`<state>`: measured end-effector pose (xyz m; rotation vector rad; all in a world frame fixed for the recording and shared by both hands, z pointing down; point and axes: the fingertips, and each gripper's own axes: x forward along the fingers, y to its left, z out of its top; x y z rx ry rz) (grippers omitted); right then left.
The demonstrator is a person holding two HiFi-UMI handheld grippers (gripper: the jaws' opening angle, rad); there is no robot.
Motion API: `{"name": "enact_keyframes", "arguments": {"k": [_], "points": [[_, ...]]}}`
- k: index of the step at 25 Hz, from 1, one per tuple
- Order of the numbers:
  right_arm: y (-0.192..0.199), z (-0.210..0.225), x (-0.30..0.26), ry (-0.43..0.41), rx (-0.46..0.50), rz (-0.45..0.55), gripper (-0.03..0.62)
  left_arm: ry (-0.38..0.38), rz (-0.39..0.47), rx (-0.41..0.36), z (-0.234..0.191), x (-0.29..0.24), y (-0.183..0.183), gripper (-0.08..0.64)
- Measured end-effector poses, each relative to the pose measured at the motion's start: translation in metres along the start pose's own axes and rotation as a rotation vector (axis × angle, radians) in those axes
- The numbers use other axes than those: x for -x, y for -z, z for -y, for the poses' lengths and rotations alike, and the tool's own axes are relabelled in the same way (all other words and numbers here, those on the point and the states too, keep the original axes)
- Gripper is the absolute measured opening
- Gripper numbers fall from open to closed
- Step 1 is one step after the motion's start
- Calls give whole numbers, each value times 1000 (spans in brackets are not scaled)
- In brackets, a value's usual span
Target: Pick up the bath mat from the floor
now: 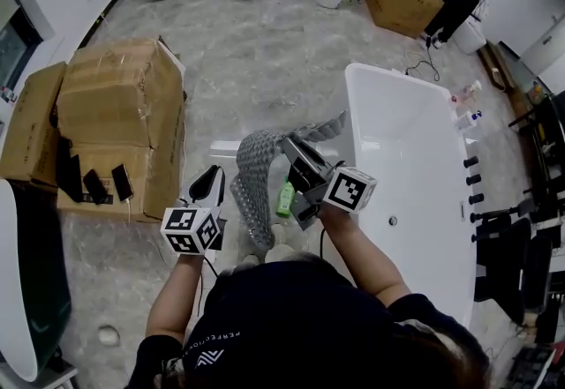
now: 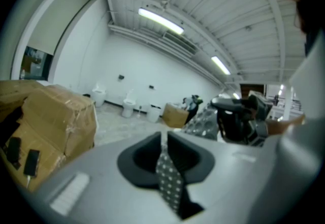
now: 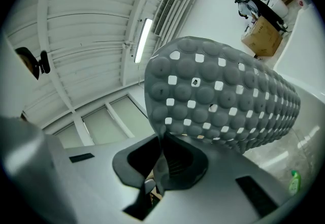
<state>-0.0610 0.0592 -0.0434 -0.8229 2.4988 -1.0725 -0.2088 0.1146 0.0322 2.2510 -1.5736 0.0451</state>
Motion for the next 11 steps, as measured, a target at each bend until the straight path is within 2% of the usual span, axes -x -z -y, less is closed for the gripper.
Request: {"name": "enact_keyframes", "arguments": {"k": [11], "points": [[9,-9,-3,-17,4,-15,14,-17,40,1,2,10,-14,41]]}}
